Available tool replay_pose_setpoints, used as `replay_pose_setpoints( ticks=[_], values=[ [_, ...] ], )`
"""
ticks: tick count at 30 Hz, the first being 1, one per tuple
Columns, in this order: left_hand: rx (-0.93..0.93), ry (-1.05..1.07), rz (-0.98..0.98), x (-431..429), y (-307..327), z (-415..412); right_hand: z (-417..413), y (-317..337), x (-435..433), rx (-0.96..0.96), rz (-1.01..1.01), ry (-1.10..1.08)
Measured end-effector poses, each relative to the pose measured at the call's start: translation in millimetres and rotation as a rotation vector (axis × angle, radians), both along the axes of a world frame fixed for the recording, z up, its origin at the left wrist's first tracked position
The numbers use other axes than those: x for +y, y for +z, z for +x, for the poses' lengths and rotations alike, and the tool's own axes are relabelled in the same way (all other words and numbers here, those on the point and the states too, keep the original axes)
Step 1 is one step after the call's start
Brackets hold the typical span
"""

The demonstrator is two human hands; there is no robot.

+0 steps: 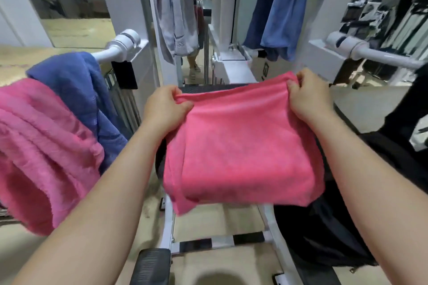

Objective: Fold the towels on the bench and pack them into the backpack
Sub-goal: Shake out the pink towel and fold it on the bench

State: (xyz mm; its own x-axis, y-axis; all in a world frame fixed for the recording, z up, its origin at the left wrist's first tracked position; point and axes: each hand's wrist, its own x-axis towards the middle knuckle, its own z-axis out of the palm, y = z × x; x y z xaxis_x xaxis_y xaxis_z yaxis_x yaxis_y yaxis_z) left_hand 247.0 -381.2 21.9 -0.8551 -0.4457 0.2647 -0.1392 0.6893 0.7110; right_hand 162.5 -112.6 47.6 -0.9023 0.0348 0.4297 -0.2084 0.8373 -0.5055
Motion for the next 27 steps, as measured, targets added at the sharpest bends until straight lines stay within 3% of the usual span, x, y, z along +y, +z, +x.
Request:
replay_pose_setpoints(
  ticks=[6,10,17,27],
  values=[
    [0.033,0.045,-0.091,-16,6,-33,-36,-25,-18,-0.08,0.171,-0.096],
    [-0.01,-0.027,-0.006,-36,6,-34,-42,-32,-9,0.001,0.107,0.135],
    [0.015,0.084,-0.032,-36,5,-35,-64,-16,10,-0.23,-0.017,0.357],
    [-0.077,0.017,-0.052,-32,12,-35,-78,15,10,-0.486,0.227,0.406]
  ],
)
